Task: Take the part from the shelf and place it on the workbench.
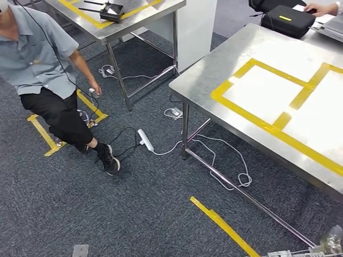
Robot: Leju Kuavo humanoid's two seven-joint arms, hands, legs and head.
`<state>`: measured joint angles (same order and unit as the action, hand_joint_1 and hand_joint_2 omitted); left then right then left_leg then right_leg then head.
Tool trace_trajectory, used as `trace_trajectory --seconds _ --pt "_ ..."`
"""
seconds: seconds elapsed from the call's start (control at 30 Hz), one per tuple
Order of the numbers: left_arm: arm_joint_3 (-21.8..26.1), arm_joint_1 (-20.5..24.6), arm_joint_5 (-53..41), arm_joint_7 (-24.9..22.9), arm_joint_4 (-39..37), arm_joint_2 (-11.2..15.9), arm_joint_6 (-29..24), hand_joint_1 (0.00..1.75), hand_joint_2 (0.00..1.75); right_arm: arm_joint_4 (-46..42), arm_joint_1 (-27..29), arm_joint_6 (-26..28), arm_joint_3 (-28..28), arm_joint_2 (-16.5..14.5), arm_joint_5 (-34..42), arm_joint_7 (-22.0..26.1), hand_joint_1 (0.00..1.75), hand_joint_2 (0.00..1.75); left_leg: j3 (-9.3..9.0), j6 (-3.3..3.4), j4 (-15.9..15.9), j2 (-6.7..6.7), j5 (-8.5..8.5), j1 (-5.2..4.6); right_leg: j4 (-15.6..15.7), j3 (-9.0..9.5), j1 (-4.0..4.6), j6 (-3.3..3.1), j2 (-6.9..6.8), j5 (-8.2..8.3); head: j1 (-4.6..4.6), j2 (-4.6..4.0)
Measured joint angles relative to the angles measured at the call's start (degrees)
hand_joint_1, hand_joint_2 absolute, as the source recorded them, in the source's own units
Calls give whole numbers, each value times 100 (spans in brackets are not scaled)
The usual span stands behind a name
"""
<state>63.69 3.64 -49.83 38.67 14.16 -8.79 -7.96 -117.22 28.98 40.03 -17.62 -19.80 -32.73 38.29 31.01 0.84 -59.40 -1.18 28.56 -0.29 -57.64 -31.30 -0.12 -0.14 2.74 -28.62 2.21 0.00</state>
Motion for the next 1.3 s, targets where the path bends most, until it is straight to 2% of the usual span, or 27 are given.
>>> trace_trajectory --seconds 0.03,0.1,0.17,0.2,0.27,0.3,0.33,0.37,0.4,0.43,0.47,0.5,0.53,0.6,0.67,0.73,0.8,0.83,0.87,0.9,0.97,1.0,1.07,1.17,1.23,1.3 --pt "1 8 -2 -4 0 2 2 0 175 -8 -3 0 -4 0 -1 3 175 175 -57 19 149 -36 -13 -6 -3 -20 0 20 17 8 -4 0" --pt "1 20 -3 -7 0 -9 4 0 175 -27 -4 0 -9 0 -3 6 175 175 -74 28 239 -19 -1 -5 6 -64 0 77 37 28 -4 0" --pt "1 25 -3 -7 0 -23 4 0 175 -48 -5 1 -17 0 -4 7 175 175 -82 59 305 31 -48 20 -118 -149 -2 136 -35 -73 -19 0" --pt "1 25 -3 -7 0 -28 3 0 175 -58 -14 1 -22 0 -4 7 175 175 -86 75 336 65 -69 34 -334 -256 -5 164 -94 -215 -33 0" --pt "3 18 -3 -7 0 -27 6 0 175 -66 -28 1 -28 0 -2 6 175 175 -76 94 343 134 -76 31 -1056 -585 -27 219 -192 -597 -49 0" --pt "4 12 -3 -7 0 -28 10 0 175 -66 -30 1 -29 0 -2 6 175 175 -72 95 340 169 -75 28 -1388 -735 -37 245 -206 -723 -48 0" --pt "4 8 -5 -7 0 -29 20 0 175 -66 -29 1 -30 0 -3 6 175 175 -70 94 338 201 -74 26 -1570 -813 -45 266 -213 -754 -46 0" --pt "5 7 -11 -7 0 -30 34 0 175 -68 -30 1 -31 0 -13 7 175 175 -72 90 335 229 -71 27 -1538 -786 -53 282 -222 -676 -48 0" --pt "5 9 -25 -7 0 -33 53 0 175 -79 -35 1 -32 0 -32 7 175 175 -76 81 328 250 -65 30 -1278 -645 -63 295 -244 -506 -48 0" --pt "5 14 -43 -8 0 -34 71 0 175 -107 -47 1 -32 1 -63 7 175 175 -81 63 316 269 -54 29 -887 -435 -74 306 -291 -309 -49 0" --pt "5 18 -67 -10 0 -34 85 0 175 -149 -77 1 -32 3 -97 7 175 175 -80 35 291 285 -35 16 -496 -231 -73 309 -343 -176 -55 0" --pt "5 22 -91 -12 0 -32 95 0 175 -204 -118 1 -31 7 -132 7 175 175 -72 5 263 299 -20 0 -205 -74 -75 285 -383 -91 -51 0" --pt "5 26 -111 -16 0 -28 99 0 175 -264 -162 1 -31 17 -164 7 175 175 -62 -24 241 315 -11 -18 -60 3 -70 253 -404 -73 -45 0" --pt "4 38 -156 -22 0 -22 111 0 175 -367 -243 1 -35 80 -218 7 175 175 -50 -67 219 350 -11 -25 -33 12 -63 165 -372 -77 -33 0" --pt "3 60 -195 -25 0 -17 125 0 175 -454 -340 1 -45 172 -251 8 175 175 -15 -116 116 323 87 -5 -22 6 -71 103 -338 -56 -28 0" --pt "2 72 -229 -31 0 -16 139 0 175 -522 -471 1 -61 267 -271 9 175 175 192 -167 -373 238 405 15 -11 6 -84 50 -308 -38 -13 0" --pt "1 66 -267 -45 -1 -19 152 0 175 -553 -586 1 -89 383 -287 7 175 175 534 -187 -1128 194 747 26 -13 -4 -76 27 -274 -34 -8 0" --pt "-1 63 -283 -52 -1 -20 157 0 175 -559 -633 1 -105 453 -291 3 175 175 650 -184 -1370 188 799 28 -14 -5 -70 23 -255 -34 -8 0" --pt "-3 61 -296 -55 -2 -20 163 0 175 -563 -674 1 -119 518 -291 -3 175 175 677 -170 -1414 185 737 28 -15 -3 -63 23 -236 -33 -8 0" --pt "-5 64 -308 -58 -2 -20 169 0 175 -573 -710 1 -133 587 -291 -8 175 175 604 -146 -1243 181 574 27 -15 3 -56 23 -218 -33 -8 0" --pt "-9 70 -324 -59 -2 -14 174 0 175 -608 -776 0 -154 697 -299 -13 175 175 275 -64 -525 147 163 10 -16 18 -41 26 -191 -35 -9 0" --pt "-10 74 -337 -60 -2 -6 175 0 175 -628 -806 -1 -160 745 -309 -15 175 175 126 -25 -188 128 38 0 -22 15 -31 35 -182 -36 -10 0" --pt "-13 88 -362 -64 -2 7 173 0 175 -652 -859 -1 -160 839 -336 -31 175 175 7 12 130 101 -14 -19 -28 -17 -21 74 -179 -24 -14 0" --pt "-17 98 -396 -76 -2 -2 175 0 175 -667 -931 -1 -72 1042 -334 -201 175 175 9 49 235 115 -60 4 -51 -80 -29 166 -195 -47 -19 0" --pt "-19 108 -413 -79 -2 -6 177 0 175 -671 -1005 -40 72 1279 -177 -485 175 175 2 89 294 133 -105 24 -397 -245 -39 221 -214 -275 -44 0" --pt "-18 112 -412 -79 -2 0 179 0 175 -654 -1114 -199 258 1552 217 -894 175 175 16 109 293 154 -113 9 -1089 -550 -55 267 -224 -609 -62 0"
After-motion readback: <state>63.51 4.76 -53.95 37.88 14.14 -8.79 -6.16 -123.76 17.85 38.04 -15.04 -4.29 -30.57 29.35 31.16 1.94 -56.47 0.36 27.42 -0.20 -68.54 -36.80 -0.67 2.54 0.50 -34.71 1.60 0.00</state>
